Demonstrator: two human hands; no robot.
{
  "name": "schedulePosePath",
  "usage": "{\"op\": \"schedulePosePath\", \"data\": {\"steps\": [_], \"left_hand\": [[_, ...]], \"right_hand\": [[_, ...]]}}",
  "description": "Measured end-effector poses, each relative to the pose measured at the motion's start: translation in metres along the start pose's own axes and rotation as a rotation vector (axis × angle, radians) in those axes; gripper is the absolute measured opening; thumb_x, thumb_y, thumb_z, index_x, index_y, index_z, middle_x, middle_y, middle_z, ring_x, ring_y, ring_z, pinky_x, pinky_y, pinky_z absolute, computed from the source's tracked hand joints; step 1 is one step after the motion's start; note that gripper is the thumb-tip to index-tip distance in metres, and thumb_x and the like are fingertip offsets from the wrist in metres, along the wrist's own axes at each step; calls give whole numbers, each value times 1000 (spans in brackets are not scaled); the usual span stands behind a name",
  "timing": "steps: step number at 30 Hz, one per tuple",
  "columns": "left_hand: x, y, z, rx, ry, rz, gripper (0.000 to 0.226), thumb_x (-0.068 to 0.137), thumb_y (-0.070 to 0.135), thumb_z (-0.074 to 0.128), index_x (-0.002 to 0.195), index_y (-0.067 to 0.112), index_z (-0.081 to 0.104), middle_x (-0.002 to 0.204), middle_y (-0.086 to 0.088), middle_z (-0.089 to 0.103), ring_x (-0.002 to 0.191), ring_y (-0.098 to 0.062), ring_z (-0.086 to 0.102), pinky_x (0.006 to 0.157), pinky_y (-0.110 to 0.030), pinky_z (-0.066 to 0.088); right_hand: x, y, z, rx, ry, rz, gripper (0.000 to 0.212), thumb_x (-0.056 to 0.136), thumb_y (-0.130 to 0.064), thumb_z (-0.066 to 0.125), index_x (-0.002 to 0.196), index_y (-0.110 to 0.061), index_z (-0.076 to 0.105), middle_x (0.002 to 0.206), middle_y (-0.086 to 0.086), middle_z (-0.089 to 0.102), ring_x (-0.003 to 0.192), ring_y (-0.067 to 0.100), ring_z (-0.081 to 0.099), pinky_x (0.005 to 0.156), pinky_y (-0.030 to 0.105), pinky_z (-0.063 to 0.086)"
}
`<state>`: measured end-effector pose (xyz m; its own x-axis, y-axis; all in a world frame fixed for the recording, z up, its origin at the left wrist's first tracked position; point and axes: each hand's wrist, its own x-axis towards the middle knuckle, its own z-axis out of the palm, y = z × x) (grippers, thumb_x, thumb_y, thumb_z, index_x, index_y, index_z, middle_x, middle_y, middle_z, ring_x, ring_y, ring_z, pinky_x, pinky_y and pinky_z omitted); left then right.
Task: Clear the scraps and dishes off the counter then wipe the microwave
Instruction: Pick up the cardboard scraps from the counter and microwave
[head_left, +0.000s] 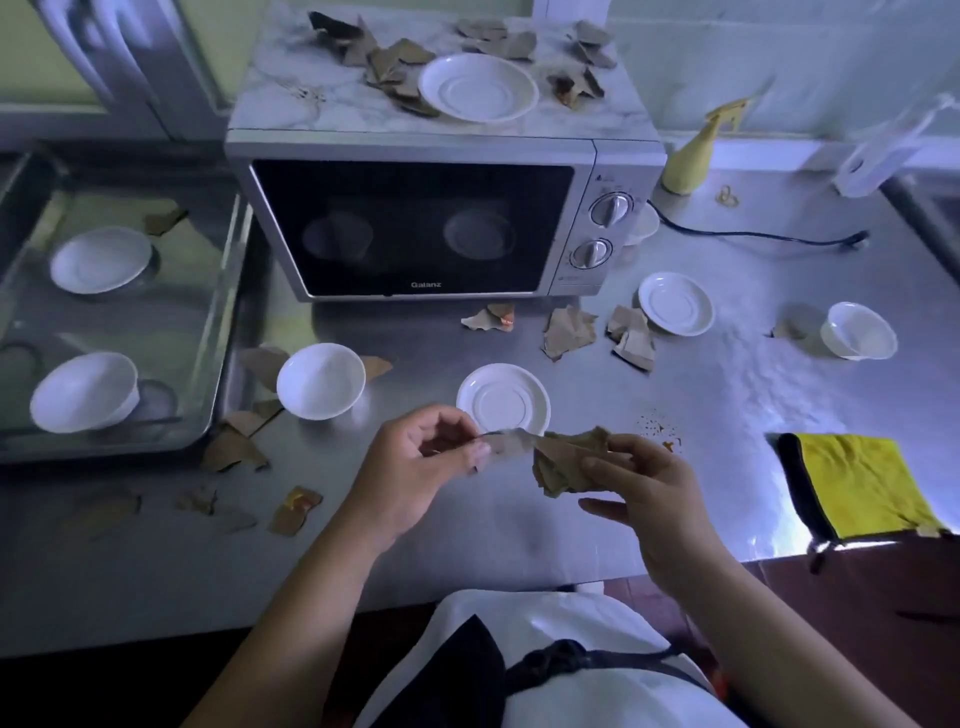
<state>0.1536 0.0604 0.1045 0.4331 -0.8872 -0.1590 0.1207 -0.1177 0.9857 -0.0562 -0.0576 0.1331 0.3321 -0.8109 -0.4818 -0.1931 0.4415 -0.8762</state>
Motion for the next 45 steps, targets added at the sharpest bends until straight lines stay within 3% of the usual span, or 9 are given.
{"op": "schedulePosePath", "data": {"steps": [4, 16, 22, 25, 28, 32, 38, 42, 45], "left_hand": [[-22, 9, 11, -97, -49, -5, 14, 76, 21, 80, 89, 20, 74, 82, -3, 73, 73, -14, 67, 73, -26, 56], [-47, 12, 3, 276, 120, 44, 17, 82, 10, 78, 86, 26, 76, 78, 13, 71, 70, -5, 64, 67, -17, 50], [-46, 14, 13, 536, 235, 194, 21, 76, 28, 77, 95, 32, 72, 95, 18, 60, 101, -7, 54, 95, -34, 42], [-41, 11, 10, 407, 105, 64, 40, 76, 29, 74, 112, 42, 60, 111, 16, 57, 112, -6, 55, 98, -31, 44], [-36, 9, 9, 68, -44, -75, 40, 77, 20, 75, 112, 36, 63, 93, 7, 69, 84, -13, 68, 80, -37, 59], [-34, 2, 12, -23, -53, -64, 31, 74, 22, 80, 102, 30, 68, 84, 2, 71, 73, -19, 70, 67, -38, 59], [-39, -5, 5, -27, -66, -74, 27, 73, 23, 84, 95, 30, 70, 78, 2, 68, 69, -16, 64, 71, -37, 58], [-47, -11, -7, -64, -41, -92, 29, 75, 29, 83, 102, 31, 72, 86, -1, 73, 78, -15, 69, 76, -29, 58], [-52, -27, -36, -113, 123, -142, 28, 75, 36, 80, 101, 29, 74, 90, -4, 74, 83, -17, 70, 81, -31, 57]], "right_hand": [[-9, -1, 23, -74, -197, -46, 15, 87, 3, 70, 95, -9, 74, 87, 16, 77, 79, 30, 76, 65, 32, 59], [-12, -7, 42, -48, -576, 81, 32, 82, -23, 67, 110, -9, 75, 111, 26, 72, 106, 41, 69, 81, 39, 58], [-11, -8, 39, -7, -553, 86, 26, 85, -17, 61, 103, -10, 78, 109, 23, 73, 102, 38, 71, 77, 40, 59], [-12, -8, 36, -9, -540, 82, 22, 87, -13, 60, 98, -10, 78, 110, 21, 73, 102, 38, 71, 77, 40, 59], [-13, -7, 32, 7, -535, 89, 23, 87, -16, 61, 101, -8, 77, 112, 23, 72, 105, 41, 69, 80, 44, 59], [-17, -8, 29, -87, -562, 29, 24, 84, -20, 72, 107, -11, 76, 109, 22, 73, 104, 38, 71, 86, 46, 60], [-18, 3, 41, -136, -484, -98, 25, 72, 11, 76, 73, -13, 70, 84, 22, 75, 75, 33, 74, 68, 29, 59], [-13, 11, 49, -88, -505, -62, 20, 75, 15, 71, 82, 5, 56, 90, 34, 71, 81, 47, 72, 76, 43, 61], [-8, 13, 54, -156, -424, -23, 18, 80, 18, 65, 84, 1, 59, 98, 26, 73, 84, 35, 72, 76, 44, 61]]}}
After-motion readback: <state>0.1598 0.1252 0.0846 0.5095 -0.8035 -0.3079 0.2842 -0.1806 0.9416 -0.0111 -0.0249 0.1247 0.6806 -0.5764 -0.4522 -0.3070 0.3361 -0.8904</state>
